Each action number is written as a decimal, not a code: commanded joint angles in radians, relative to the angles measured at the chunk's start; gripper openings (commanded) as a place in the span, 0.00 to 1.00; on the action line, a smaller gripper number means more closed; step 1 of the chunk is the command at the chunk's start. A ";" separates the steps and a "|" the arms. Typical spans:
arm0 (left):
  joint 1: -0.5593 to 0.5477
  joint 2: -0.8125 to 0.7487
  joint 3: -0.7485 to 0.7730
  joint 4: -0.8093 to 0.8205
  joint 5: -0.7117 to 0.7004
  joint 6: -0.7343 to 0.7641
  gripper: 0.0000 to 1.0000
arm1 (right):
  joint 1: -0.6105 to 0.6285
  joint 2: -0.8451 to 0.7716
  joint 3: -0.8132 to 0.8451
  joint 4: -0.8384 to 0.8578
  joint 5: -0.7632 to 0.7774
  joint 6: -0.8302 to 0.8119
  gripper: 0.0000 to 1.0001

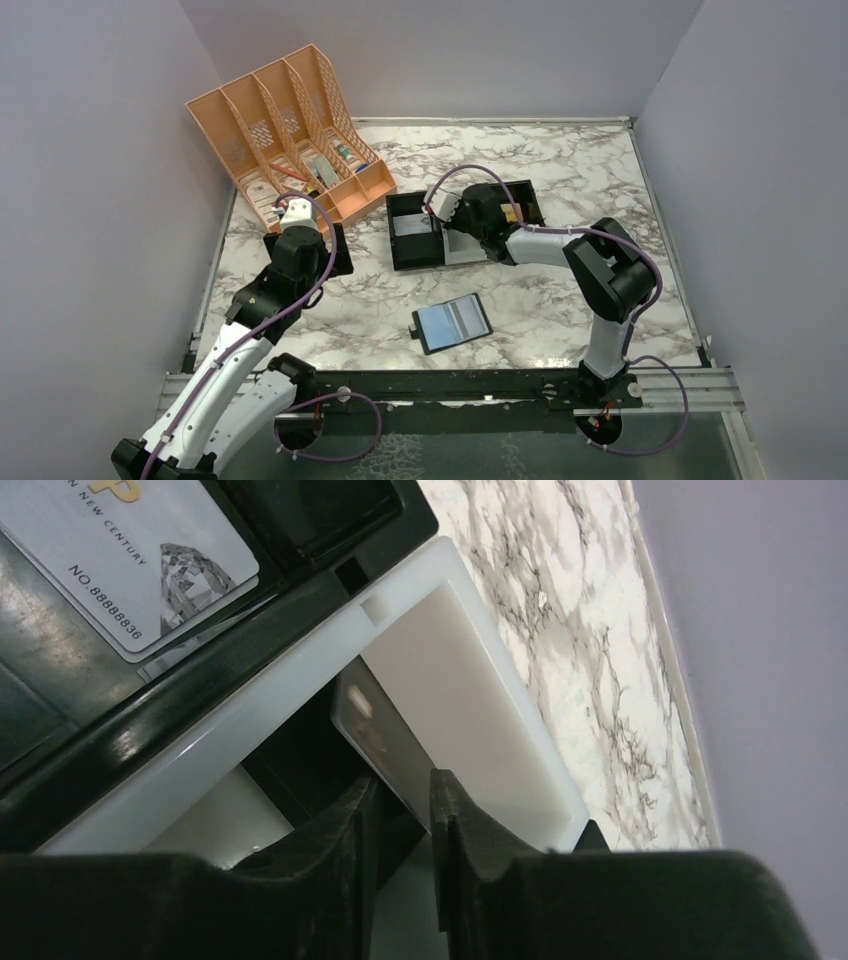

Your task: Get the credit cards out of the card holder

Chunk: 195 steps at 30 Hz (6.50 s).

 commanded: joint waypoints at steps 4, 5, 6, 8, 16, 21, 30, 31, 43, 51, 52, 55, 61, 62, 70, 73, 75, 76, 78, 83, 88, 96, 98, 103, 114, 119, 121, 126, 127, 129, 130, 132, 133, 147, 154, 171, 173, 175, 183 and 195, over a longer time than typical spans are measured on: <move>0.005 -0.008 -0.006 0.015 -0.019 0.014 0.99 | 0.003 0.012 0.028 -0.057 -0.051 0.021 0.32; 0.005 -0.009 -0.006 0.014 -0.018 0.014 0.99 | 0.003 0.011 0.030 -0.061 -0.050 0.023 0.32; 0.006 -0.008 -0.006 0.015 -0.018 0.014 0.99 | 0.004 0.012 0.031 -0.065 -0.051 0.025 0.32; 0.006 -0.009 -0.006 0.015 -0.016 0.014 0.99 | 0.003 0.010 0.035 -0.079 -0.059 0.030 0.32; 0.006 -0.003 -0.007 0.015 -0.007 0.015 0.99 | 0.003 -0.028 0.011 -0.100 -0.081 0.072 0.39; 0.005 0.003 -0.007 0.015 0.000 0.016 0.99 | 0.003 -0.097 -0.018 -0.062 -0.110 0.125 0.42; 0.005 0.001 -0.009 0.015 0.032 0.017 0.99 | 0.004 -0.373 -0.184 0.050 -0.045 0.549 0.50; 0.006 0.000 -0.009 0.016 0.041 0.019 0.99 | 0.003 -0.431 -0.227 0.074 -0.017 0.644 0.54; 0.006 -0.055 -0.037 0.101 0.362 0.060 0.99 | 0.002 -0.764 -0.545 -0.127 -0.329 1.266 0.82; 0.003 -0.011 -0.076 0.160 0.679 -0.118 0.99 | 0.002 -0.894 -0.633 -0.193 -0.410 1.306 0.81; -0.003 -0.013 -0.098 0.194 0.689 -0.148 0.98 | 0.002 -0.894 -0.637 -0.195 -0.425 1.308 0.80; -0.054 -0.009 -0.171 0.273 0.687 -0.232 0.95 | 0.002 -0.873 -0.640 -0.190 -0.480 1.332 0.74; -0.353 0.059 -0.247 0.351 0.451 -0.359 0.87 | 0.003 -0.797 -0.680 -0.086 -0.614 1.393 0.59; -0.390 0.073 -0.251 0.356 0.413 -0.378 0.86 | 0.004 -0.785 -0.683 -0.084 -0.620 1.396 0.58; -0.530 0.172 -0.272 0.421 0.280 -0.480 0.77 | 0.004 -0.781 -0.672 -0.195 -0.574 1.357 0.52; -0.554 0.198 -0.280 0.447 0.265 -0.510 0.77 | 0.003 -0.786 -0.660 -0.246 -0.551 1.342 0.51; -0.573 0.218 -0.279 0.460 0.255 -0.524 0.75 | 0.003 -0.786 -0.656 -0.265 -0.543 1.339 0.51; -0.579 0.229 -0.280 0.468 0.252 -0.528 0.74 | 0.003 -0.785 -0.654 -0.272 -0.542 1.337 0.51; -0.589 0.256 -0.280 0.486 0.253 -0.529 0.70 | 0.003 -0.783 -0.654 -0.276 -0.542 1.337 0.50; -0.615 0.344 -0.273 0.516 0.248 -0.543 0.65 | 0.004 -0.766 -0.651 -0.278 -0.550 1.332 0.49; -0.635 0.390 -0.273 0.544 0.220 -0.561 0.60 | 0.002 -0.742 -0.648 -0.261 -0.572 1.338 0.47; -0.641 0.448 -0.279 0.548 0.186 -0.556 0.48 | 0.003 -0.719 -0.647 -0.252 -0.582 1.332 0.45; -0.640 0.470 -0.281 0.550 0.188 -0.557 0.45 | 0.003 -0.712 -0.643 -0.255 -0.582 1.329 0.45; -0.644 0.524 -0.278 0.567 0.197 -0.546 0.38 | 0.002 -0.700 -0.637 -0.255 -0.587 1.324 0.45; -0.646 0.600 -0.274 0.585 0.195 -0.536 0.17 | 0.003 -0.681 -0.635 -0.269 -0.580 1.318 0.41; -0.646 0.609 -0.270 0.586 0.190 -0.532 0.14 | 0.003 -0.694 -0.621 -0.320 -0.534 1.312 0.41; -0.646 0.606 -0.272 0.586 0.189 -0.533 0.13 | 0.003 -0.714 -0.611 -0.337 -0.532 1.308 0.41; -0.645 0.596 -0.276 0.583 0.184 -0.533 0.11 | 0.003 -0.759 -0.588 -0.381 -0.510 1.293 0.41; -0.646 0.595 -0.276 0.583 0.183 -0.533 0.11 | 0.003 -0.761 -0.587 -0.385 -0.503 1.291 0.41; -0.646 0.590 -0.277 0.583 0.181 -0.533 0.11 | 0.004 -0.749 -0.586 -0.389 -0.495 1.286 0.41; -0.646 0.588 -0.279 0.582 0.181 -0.533 0.11 | 0.003 -0.740 -0.586 -0.387 -0.498 1.285 0.41; -0.646 0.585 -0.280 0.582 0.181 -0.533 0.11 | 0.003 -0.712 -0.588 -0.381 -0.513 1.283 0.41; -0.646 0.584 -0.279 0.582 0.181 -0.533 0.11 | 0.003 -0.700 -0.589 -0.377 -0.522 1.284 0.41; -0.646 0.577 -0.274 0.578 0.190 -0.523 0.10 | 0.003 -0.641 -0.603 -0.295 -0.640 1.310 0.37; -0.647 0.570 -0.271 0.573 0.192 -0.518 0.08 | 0.003 -0.678 -0.604 -0.266 -0.632 1.362 0.36; -0.647 0.543 -0.274 0.561 0.194 -0.507 0.08 | 0.004 -0.601 -0.585 -0.354 -0.554 1.285 0.37; -0.647 0.548 -0.273 0.561 0.192 -0.508 0.08 | 0.003 -0.588 -0.588 -0.334 -0.581 1.286 0.36; -0.647 0.554 -0.274 0.563 0.197 -0.509 0.08 | 0.003 -0.594 -0.598 -0.312 -0.605 1.298 0.36; -0.647 0.580 -0.263 0.569 0.206 -0.504 0.08 | 0.003 -0.647 -0.621 -0.253 -0.649 1.355 0.35; -0.647 0.564 -0.270 0.558 0.200 -0.500 0.07 | 0.003 -0.689 -0.562 -0.439 -0.447 1.263 0.36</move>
